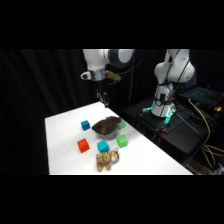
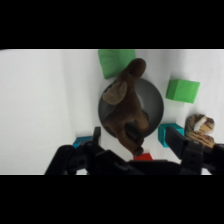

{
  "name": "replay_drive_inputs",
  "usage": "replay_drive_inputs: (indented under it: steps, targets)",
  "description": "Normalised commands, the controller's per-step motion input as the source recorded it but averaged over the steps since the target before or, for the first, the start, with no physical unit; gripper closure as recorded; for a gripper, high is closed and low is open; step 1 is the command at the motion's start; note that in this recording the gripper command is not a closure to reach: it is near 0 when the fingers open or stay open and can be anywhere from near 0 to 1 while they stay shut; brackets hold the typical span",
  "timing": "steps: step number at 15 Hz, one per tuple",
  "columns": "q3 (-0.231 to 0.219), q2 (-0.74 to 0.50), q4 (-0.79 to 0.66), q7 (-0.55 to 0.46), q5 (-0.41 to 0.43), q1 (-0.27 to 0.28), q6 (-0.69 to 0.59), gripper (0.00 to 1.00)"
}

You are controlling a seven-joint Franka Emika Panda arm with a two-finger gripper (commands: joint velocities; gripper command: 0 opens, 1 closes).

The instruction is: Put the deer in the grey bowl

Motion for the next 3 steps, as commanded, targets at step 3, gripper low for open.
replay_drive_inputs:
  steps: [3]
  targets:
    - [-0.056, -0.32, 0.30, -0.11, 0.056, -0.060, -0.46, 0.00]
